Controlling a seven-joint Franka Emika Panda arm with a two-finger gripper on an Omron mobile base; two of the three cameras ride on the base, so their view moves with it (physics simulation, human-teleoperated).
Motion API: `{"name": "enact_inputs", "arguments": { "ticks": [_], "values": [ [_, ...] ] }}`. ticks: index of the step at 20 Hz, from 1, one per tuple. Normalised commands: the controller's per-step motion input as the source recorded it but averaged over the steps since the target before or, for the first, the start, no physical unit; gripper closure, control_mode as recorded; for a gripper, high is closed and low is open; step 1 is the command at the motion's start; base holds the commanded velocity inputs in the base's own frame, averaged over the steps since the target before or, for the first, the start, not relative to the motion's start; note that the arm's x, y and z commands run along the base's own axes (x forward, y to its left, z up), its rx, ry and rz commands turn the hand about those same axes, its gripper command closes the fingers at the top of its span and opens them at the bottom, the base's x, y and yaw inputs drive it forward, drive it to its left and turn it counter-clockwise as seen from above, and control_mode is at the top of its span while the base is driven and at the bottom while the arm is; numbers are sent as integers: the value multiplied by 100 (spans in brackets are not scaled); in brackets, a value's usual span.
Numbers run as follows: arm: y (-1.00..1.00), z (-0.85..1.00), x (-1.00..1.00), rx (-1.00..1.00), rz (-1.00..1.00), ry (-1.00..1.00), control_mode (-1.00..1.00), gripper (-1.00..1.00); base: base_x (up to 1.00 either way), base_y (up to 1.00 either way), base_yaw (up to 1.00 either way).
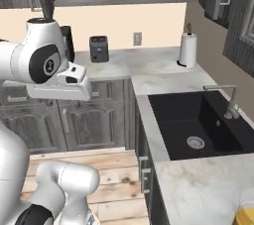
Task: There is a tray on the dining counter. Grab the cup, mug, and pitcher and place them on the tray. The pitcher may be placed next to the tray if it cannot fit the tray.
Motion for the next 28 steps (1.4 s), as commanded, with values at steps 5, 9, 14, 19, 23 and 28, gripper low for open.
{"name": "enact_inputs", "arguments": {
  "ticks": [5, 9, 14, 19, 23, 28],
  "values": [
    [0, 0, 0, 0, 0, 0, 100, -100, 89, 0, 7],
    [0, 0, 0, 0, 0, 0, 100, -100, 88, -3, 5],
    [0, 0, 0, 0, 0, 0, 100, -100, 70, -11, 4],
    [0, 0, 0, 0, 0, 0, 100, -100, 67, -14, 4],
    [0, 0, 0, 0, 0, 0, 100, -100, 56, -22, 7],
    [0, 0, 0, 0, 0, 0, 100, -100, 50, -31, 11]
  ]
}}
